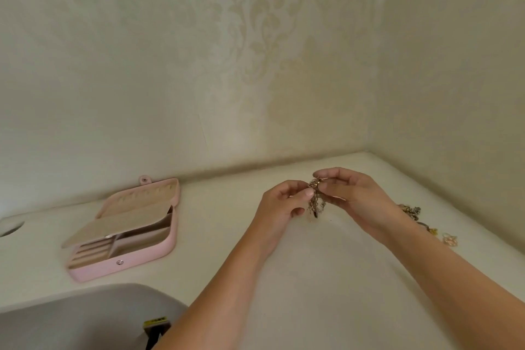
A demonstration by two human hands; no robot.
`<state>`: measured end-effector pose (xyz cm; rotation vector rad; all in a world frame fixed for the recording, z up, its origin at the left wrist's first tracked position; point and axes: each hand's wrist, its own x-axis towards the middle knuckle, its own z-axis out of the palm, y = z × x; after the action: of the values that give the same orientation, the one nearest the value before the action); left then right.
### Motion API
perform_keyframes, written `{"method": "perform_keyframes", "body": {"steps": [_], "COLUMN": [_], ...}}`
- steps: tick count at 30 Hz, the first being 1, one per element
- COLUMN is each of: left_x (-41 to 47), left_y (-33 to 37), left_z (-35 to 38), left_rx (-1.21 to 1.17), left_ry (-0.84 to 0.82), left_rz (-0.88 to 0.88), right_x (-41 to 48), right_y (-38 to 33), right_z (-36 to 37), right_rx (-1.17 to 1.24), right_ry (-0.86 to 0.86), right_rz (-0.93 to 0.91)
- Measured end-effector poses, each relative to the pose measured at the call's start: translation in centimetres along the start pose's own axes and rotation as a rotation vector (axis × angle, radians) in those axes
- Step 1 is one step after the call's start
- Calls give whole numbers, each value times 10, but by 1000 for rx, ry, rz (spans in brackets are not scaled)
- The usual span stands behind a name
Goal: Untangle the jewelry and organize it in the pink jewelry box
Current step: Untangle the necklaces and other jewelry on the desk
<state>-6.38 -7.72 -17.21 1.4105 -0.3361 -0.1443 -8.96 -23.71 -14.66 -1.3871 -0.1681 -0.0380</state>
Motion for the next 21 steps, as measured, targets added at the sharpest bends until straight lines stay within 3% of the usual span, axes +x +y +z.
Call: {"method": "perform_keyframes", "body": {"steps": [4,8,10,12,14,15,18,21], "left_x": [0,-1,0,1,0,0,1,4], "left_y": [0,3,5,4,4,3,2,0], "left_z": [-1,1,0,0,1,2,3,3], "left_rx": [-45,-231,-338,-353,-294,-274,-298,-325], "left_ry": [-40,-63,-45,-20,-14,-21,-31,-39], "left_rz": [-38,-85,-115,-129,-148,-152,-167,-172], "right_x": [1,-1,-1,-3,-5,-5,-4,1], "right_y": [-2,-6,-7,-7,-5,-2,3,2], "right_z": [4,6,6,7,6,5,3,-4], "right_rx": [50,265,259,-87,-744,-949,-1018,-663], "right_ry": [20,-7,-5,36,102,114,162,242], "right_rz": [11,96,109,72,-49,-119,-148,-10]}}
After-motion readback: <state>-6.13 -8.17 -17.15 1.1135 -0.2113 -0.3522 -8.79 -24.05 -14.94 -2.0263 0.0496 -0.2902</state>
